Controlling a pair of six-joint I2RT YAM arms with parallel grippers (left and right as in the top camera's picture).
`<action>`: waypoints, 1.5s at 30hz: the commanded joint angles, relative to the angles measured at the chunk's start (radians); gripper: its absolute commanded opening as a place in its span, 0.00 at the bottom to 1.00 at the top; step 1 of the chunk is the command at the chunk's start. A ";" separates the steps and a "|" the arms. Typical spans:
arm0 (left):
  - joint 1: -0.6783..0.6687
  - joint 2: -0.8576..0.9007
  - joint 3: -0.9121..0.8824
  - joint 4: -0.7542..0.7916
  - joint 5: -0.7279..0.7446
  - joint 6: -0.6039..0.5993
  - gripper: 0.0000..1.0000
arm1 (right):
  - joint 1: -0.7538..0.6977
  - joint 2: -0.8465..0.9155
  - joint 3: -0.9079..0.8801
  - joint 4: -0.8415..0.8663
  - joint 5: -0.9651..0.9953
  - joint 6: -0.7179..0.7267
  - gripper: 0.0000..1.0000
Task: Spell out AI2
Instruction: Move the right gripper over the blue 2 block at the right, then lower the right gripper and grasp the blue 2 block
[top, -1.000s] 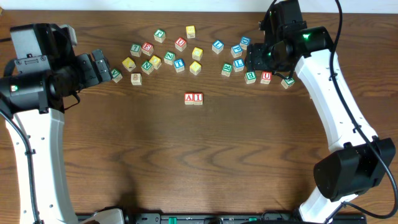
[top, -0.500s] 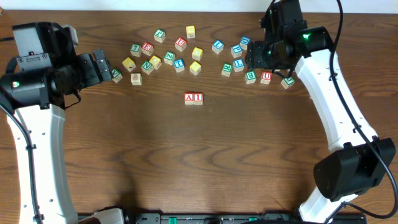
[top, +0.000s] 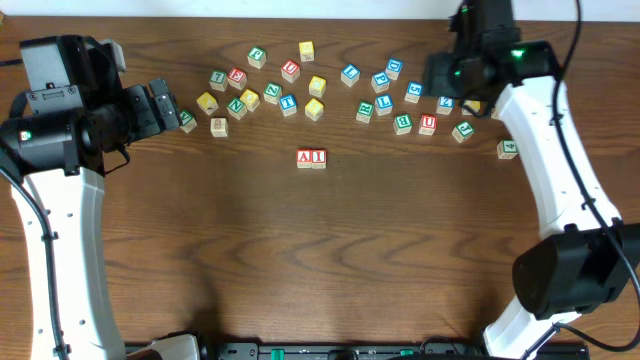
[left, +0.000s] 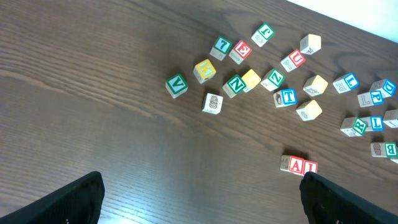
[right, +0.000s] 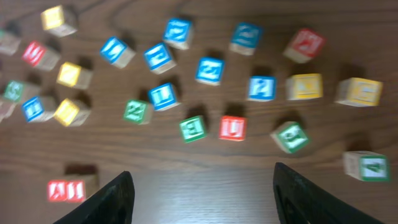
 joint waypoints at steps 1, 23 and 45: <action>0.001 0.013 0.018 0.001 -0.002 -0.002 0.99 | -0.058 0.068 0.030 0.008 0.016 0.006 0.67; 0.001 0.067 0.008 0.001 -0.002 -0.002 0.99 | -0.052 0.306 0.030 0.224 0.164 0.035 0.57; 0.001 0.067 0.008 0.001 -0.003 -0.002 0.99 | -0.067 0.428 0.030 0.239 0.182 0.068 0.52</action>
